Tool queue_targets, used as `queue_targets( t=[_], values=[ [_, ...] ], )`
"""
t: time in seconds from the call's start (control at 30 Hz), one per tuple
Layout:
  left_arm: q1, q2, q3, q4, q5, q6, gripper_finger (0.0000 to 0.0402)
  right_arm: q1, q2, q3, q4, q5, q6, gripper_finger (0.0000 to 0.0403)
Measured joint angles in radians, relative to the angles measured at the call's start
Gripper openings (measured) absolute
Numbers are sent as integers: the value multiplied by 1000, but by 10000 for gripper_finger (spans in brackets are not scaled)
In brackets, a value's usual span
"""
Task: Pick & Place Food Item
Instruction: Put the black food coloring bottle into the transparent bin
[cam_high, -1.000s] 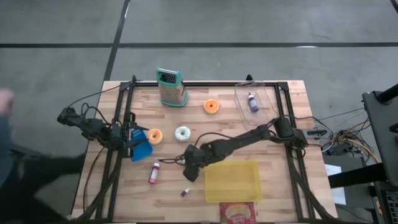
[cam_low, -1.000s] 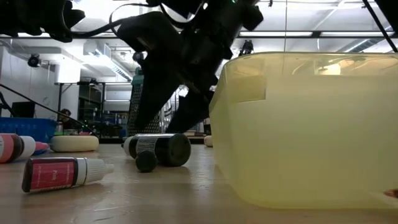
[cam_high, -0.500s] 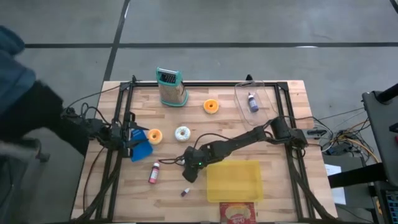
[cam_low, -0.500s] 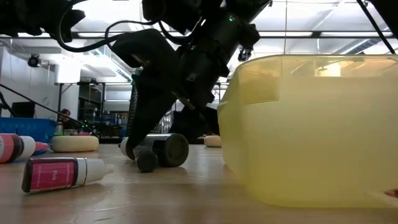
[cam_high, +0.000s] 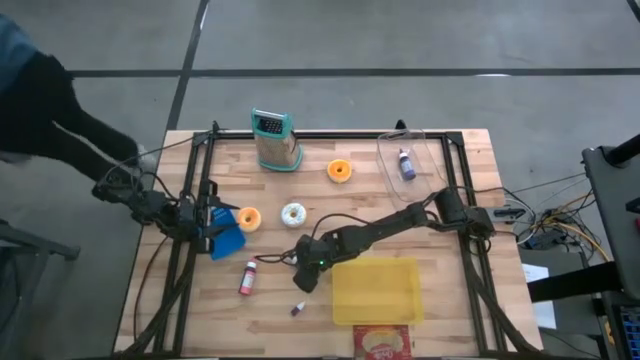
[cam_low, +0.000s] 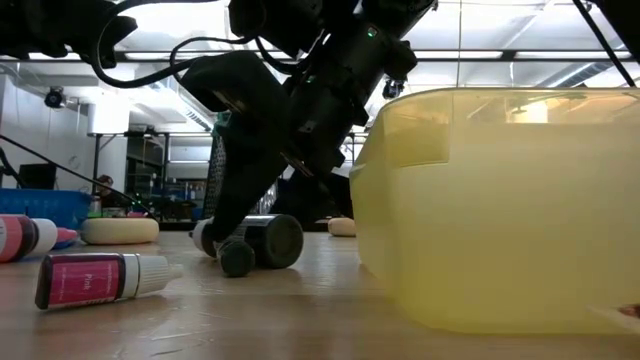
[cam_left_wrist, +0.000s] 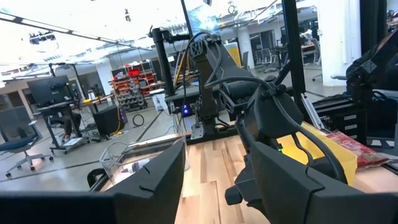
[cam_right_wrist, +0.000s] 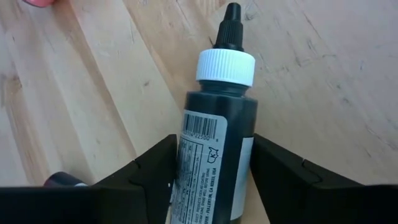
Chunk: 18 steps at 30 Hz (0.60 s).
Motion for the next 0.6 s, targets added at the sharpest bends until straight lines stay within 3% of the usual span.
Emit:
queue_targets(
  t=[0.6],
  values=[
    [0,0,0,0,0,0,188,0,0,-1,0,0,11,146]
  ],
)
